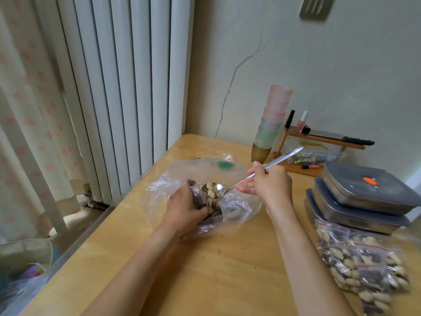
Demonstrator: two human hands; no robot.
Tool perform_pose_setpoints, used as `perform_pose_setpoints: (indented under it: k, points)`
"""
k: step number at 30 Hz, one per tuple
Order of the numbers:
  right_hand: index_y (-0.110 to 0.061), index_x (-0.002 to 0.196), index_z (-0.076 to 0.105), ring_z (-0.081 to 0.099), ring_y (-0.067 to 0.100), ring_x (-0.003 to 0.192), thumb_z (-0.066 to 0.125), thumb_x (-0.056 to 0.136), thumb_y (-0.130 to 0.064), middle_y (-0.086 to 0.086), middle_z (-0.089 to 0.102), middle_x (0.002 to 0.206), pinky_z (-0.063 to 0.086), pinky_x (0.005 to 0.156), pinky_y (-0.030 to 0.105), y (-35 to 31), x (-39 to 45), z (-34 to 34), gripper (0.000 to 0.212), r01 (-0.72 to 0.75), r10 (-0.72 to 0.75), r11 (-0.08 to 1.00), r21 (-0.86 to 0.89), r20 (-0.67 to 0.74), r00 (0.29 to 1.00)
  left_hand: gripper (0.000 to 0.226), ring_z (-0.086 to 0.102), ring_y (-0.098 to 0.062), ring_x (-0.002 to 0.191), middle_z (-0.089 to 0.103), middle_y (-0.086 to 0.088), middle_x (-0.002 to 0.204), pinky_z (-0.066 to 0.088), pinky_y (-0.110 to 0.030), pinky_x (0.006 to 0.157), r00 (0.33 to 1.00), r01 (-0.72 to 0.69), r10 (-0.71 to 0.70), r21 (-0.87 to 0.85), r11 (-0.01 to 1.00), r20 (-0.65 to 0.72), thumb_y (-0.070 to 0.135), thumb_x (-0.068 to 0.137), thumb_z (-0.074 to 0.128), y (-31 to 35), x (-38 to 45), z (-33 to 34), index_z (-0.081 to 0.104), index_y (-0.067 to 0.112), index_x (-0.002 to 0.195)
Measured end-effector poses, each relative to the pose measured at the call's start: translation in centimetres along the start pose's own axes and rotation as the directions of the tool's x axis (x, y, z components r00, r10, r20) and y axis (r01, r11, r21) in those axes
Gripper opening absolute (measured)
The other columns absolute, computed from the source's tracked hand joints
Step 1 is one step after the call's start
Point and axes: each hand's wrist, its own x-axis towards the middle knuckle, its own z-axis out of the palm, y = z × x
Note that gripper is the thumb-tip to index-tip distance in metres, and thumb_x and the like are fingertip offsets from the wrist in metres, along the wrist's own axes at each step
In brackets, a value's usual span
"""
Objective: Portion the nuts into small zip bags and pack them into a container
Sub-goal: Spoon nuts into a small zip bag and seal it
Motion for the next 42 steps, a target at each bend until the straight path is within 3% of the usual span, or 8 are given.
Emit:
perform_pose_setpoints:
  k: [9, 14, 20, 23, 27, 31, 36, 42]
  points:
    - [-0.002, 0.087, 0.070, 0.073, 0.023, 0.051, 0.052, 0.107, -0.023, 0.008, 0.073, 0.061, 0.053, 0.046, 0.019, -0.8, -0.9, 0.2, 0.035, 0.187, -0.186, 0.981, -0.045, 0.016, 0.982, 0.040, 0.063, -0.004, 0.083, 0.067, 0.013, 0.087, 0.050, -0.025, 0.068, 0.995, -0.046, 0.036, -0.108, 0.993, -0.091, 0.038, 0.080, 0.080, -0.9, 0.5, 0.6, 0.056, 0.025, 0.109]
    - [-0.008, 0.088, 0.073, 0.069, 0.009, 0.047, 0.054, 0.107, -0.028, 0.000, 0.072, 0.060, 0.058, 0.051, 0.024, -1.3, -1.9, 1.2, 0.033, 0.455, -0.462, 0.866, -0.205, 0.018, 0.887, 0.043, 0.064, -0.002, 0.082, 0.069, 0.012, 0.087, 0.052, -0.026, 0.072, 0.993, -0.022, -0.004, -0.218, 0.976, -0.121, 0.049, 0.078, 0.082, -0.5, 0.4, 0.7, 0.059, 0.026, 0.105]
    - [-0.010, 0.088, 0.069, 0.066, 0.001, 0.046, 0.058, 0.105, -0.022, 0.001, 0.069, 0.061, 0.050, 0.049, 0.011, -1.9, -2.8, 2.0, 0.024, 0.615, -0.614, 0.758, -0.218, 0.080, 0.785, 0.038, 0.064, -0.004, 0.080, 0.069, 0.007, 0.084, 0.050, -0.026, 0.069, 0.992, 0.005, -0.040, -0.283, 0.959, -0.119, 0.046, 0.081, 0.081, -0.2, 0.5, 0.5, 0.061, 0.021, 0.101]
    - [-0.007, 0.090, 0.070, 0.067, 0.001, 0.048, 0.060, 0.105, -0.022, -0.001, 0.069, 0.061, 0.052, 0.051, 0.014, -1.8, -2.9, 2.0, 0.024, 0.659, -0.656, 0.722, -0.209, 0.095, 0.749, 0.040, 0.065, 0.000, 0.082, 0.070, 0.011, 0.088, 0.045, -0.017, 0.066, 0.993, 0.013, -0.050, -0.324, 0.946, -0.106, 0.047, 0.080, 0.081, -0.2, 0.5, 0.5, 0.060, 0.025, 0.106]
    - [-0.009, 0.086, 0.071, 0.067, 0.003, 0.050, 0.059, 0.106, -0.022, -0.005, 0.067, 0.057, 0.057, 0.054, 0.025, -1.8, -2.8, 1.8, 0.026, 0.734, -0.728, 0.638, -0.232, 0.126, 0.673, 0.032, 0.064, -0.003, 0.080, 0.070, 0.008, 0.084, 0.050, -0.027, 0.073, 0.994, -0.024, -0.010, -0.304, 0.952, -0.111, 0.044, 0.082, 0.080, 0.0, 0.3, 0.3, 0.053, 0.032, 0.094]
    - [-0.008, 0.090, 0.072, 0.067, 0.005, 0.051, 0.060, 0.105, -0.019, -0.004, 0.066, 0.058, 0.057, 0.053, 0.029, -1.8, -2.7, 1.7, 0.022, 0.788, -0.778, 0.572, -0.229, 0.152, 0.609, 0.045, 0.065, -0.007, 0.082, 0.069, 0.004, 0.086, 0.049, -0.025, 0.071, 0.995, -0.028, -0.003, -0.300, 0.954, -0.102, 0.048, 0.081, 0.080, -0.2, 0.4, 0.6, 0.055, 0.024, 0.109]
    - [-0.010, 0.089, 0.072, 0.064, 0.016, 0.049, 0.060, 0.103, -0.021, 0.001, 0.064, 0.060, 0.052, 0.050, 0.039, -1.7, -2.5, 1.6, 0.022, 0.821, -0.830, 0.504, -0.268, 0.110, 0.546, 0.043, 0.065, -0.006, 0.081, 0.068, 0.009, 0.085, 0.052, -0.031, 0.074, 0.995, -0.048, 0.023, -0.272, 0.961, -0.097, 0.046, 0.079, 0.082, -0.3, 0.6, 0.9, 0.052, 0.025, 0.101]
    - [-0.009, 0.091, 0.072, 0.066, 0.010, 0.050, 0.064, 0.102, -0.017, -0.002, 0.064, 0.059, 0.056, 0.052, 0.037, -1.8, -2.7, 1.5, 0.016, 0.833, -0.824, 0.518, -0.195, 0.149, 0.547, 0.047, 0.059, 0.011, 0.074, 0.067, 0.013, 0.084, 0.039, -0.012, 0.060, 0.997, -0.045, 0.024, -0.279, 0.959, -0.079, 0.046, 0.079, 0.083, -0.2, 0.5, 0.9, 0.051, 0.026, 0.108]
